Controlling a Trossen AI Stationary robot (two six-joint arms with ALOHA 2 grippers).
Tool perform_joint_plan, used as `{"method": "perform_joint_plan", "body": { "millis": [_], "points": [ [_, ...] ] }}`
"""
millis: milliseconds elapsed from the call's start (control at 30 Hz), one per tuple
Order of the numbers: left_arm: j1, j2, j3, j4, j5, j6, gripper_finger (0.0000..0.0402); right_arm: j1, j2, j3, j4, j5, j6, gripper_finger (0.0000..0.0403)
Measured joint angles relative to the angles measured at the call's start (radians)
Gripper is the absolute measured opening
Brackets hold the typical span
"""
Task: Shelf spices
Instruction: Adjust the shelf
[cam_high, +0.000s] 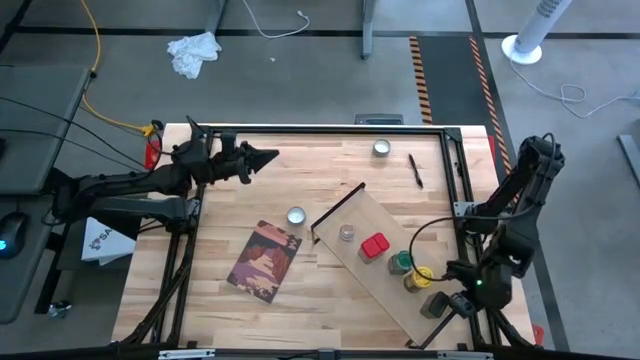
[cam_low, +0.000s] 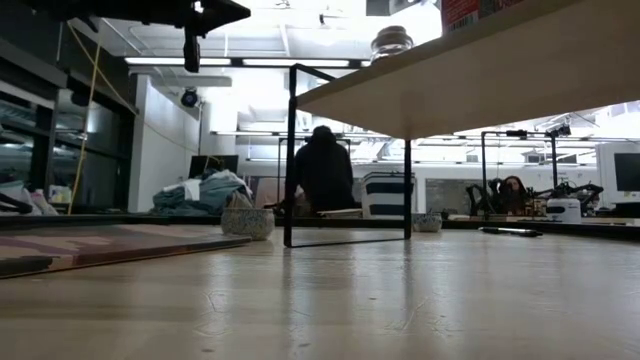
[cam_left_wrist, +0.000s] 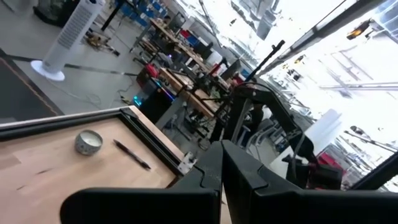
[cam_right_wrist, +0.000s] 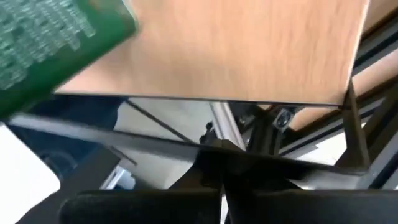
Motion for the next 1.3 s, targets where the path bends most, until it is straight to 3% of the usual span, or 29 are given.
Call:
{"method": "perform_joint_plan", "body": {
  "millis": [400, 533, 767, 1033, 1300],
  "points": [
    [0.009, 0.000, 0.000, -0.014, 0.024, 0.142, 0.0000, -0.097, -0.028, -0.003, -0.313, 0.209, -0.058, 0.0000],
    [0.010, 0.000, 0.000, -0.127, 0.041, 0.209, 0.0000, -0.147, -0.038, -0.003, -0.367, 0.310, -0.073, 0.0000],
    [0.057, 0.001, 0.000, -0.423, 0.047, 0.194, 0.0001, -0.239, -0.037, -0.003, -0.367, 0.488, -0.114, 0.0000],
    [0.128, 0.066, 0.000, -0.698, 0.135, 0.170, 0.0001, -0.373, -0.037, -0.003, -0.371, 0.503, -0.236, 0.0000],
    [0.110, 0.199, 0.000, -0.713, 0.188, 0.163, 0.0001, -0.524, -0.037, -0.003, -0.364, 0.530, -0.360, 0.0000]
  ]
}}
